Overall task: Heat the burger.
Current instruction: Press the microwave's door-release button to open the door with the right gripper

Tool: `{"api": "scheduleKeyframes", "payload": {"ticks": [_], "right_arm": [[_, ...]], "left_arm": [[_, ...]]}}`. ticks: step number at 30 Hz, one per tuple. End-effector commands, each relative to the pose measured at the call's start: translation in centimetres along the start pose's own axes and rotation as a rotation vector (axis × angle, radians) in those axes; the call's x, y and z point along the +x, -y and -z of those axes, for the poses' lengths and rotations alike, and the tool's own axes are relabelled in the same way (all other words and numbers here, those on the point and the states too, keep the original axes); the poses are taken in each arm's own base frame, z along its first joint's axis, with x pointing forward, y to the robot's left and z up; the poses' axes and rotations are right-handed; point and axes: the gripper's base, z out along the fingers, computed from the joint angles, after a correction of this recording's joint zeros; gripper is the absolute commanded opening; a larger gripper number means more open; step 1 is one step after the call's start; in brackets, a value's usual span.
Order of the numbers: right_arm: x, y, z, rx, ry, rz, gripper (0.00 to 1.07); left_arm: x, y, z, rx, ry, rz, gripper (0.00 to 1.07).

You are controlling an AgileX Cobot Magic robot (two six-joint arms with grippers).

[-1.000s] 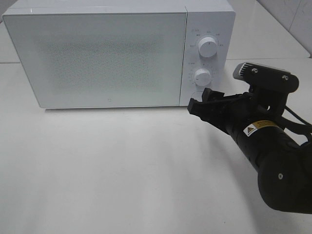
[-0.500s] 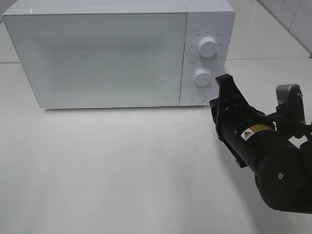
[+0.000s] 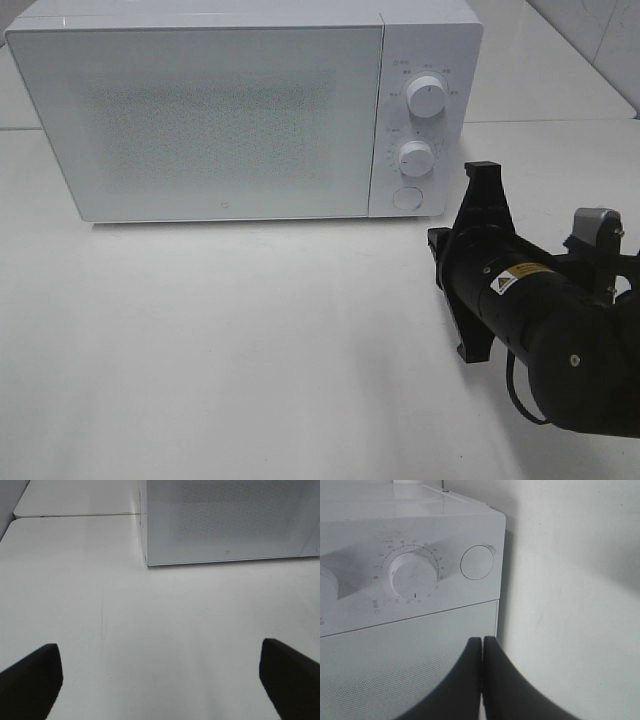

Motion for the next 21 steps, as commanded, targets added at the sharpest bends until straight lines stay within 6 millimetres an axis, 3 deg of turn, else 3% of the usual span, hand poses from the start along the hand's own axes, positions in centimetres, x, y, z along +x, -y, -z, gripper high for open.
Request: {"api": "scheduleKeyframes", "payload": {"ticks": [1, 21], "right_arm": [[0.3, -0.2, -0.3, 0.01, -0.005, -0.021, 0.0], [0.1, -0.5, -5.1, 0.027, 0.088, -0.08, 0.0]], "left_arm": [[0.1, 0.0, 0.3, 0.0, 0.026, 0.0, 1.01], [0.1, 0.0, 0.3, -0.001, 0.026, -0.001, 1.01]]}}
